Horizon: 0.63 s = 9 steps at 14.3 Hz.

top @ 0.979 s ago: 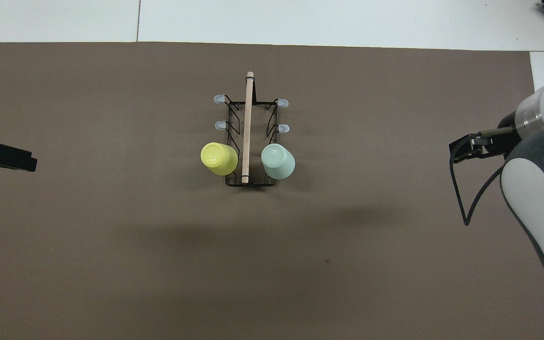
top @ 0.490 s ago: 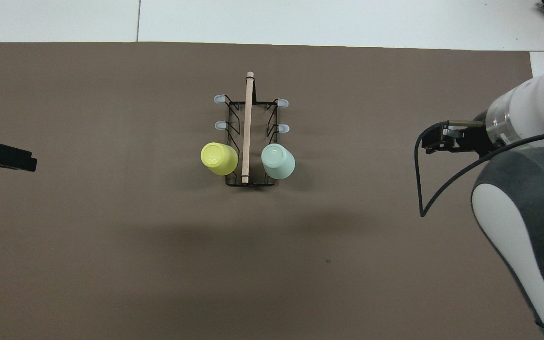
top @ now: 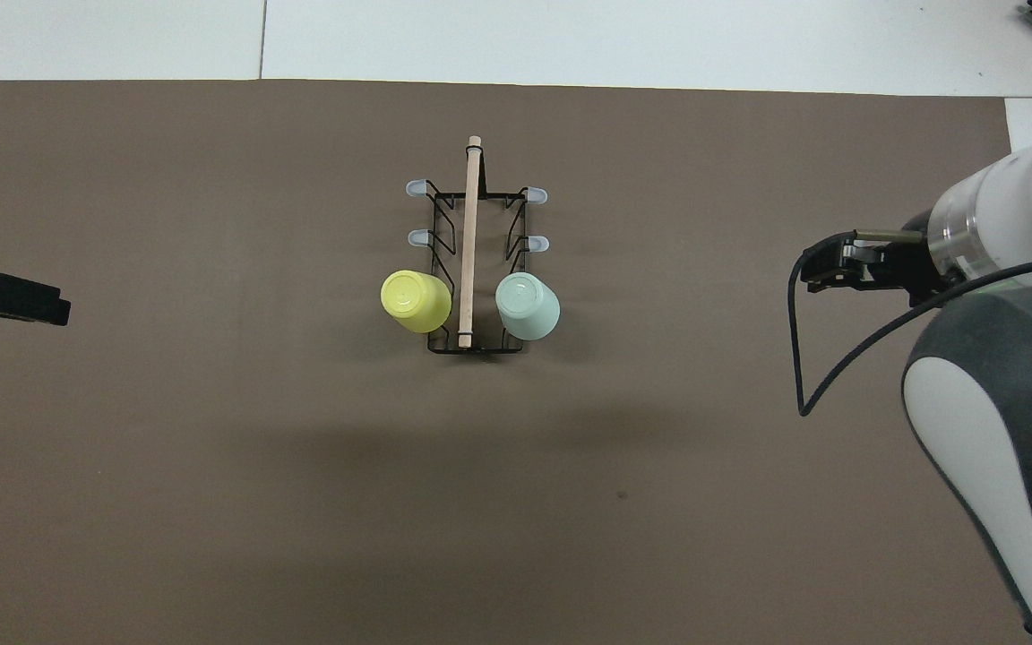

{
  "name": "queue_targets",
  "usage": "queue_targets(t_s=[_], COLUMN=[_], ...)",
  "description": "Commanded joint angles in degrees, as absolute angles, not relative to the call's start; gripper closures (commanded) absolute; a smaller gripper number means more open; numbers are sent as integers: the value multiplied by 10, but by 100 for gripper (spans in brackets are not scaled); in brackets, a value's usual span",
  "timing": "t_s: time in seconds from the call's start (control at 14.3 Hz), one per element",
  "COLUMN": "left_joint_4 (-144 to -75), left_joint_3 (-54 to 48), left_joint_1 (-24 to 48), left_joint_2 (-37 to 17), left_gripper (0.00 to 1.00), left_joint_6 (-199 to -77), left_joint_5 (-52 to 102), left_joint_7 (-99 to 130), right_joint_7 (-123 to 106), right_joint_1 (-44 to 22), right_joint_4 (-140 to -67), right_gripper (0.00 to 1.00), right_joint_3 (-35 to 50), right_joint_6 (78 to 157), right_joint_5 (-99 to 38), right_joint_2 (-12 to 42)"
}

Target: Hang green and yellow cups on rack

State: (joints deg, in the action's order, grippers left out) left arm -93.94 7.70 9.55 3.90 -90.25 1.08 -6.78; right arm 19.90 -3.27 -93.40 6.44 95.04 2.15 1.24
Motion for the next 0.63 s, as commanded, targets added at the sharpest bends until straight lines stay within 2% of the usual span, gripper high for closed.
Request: queue_targets(t_s=[0.0, 0.56], left_joint_4=[-947, -947], left_joint_3=[83, 83], left_joint_1=[106, 105], left_joint_2=[47, 47], left_gripper=[0, 0], left_joint_6=[-899, -899], left_joint_5=[1, 1], left_joint_7=[-59, -60], right_joint_7=[206, 152], right_joint_1=[-21, -18], right_joint_4=[-938, -939], right_gripper=[0, 0], right_joint_3=[71, 71], right_joint_6=[951, 945], right_joint_5=[-20, -36], right_joint_2=[0, 0])
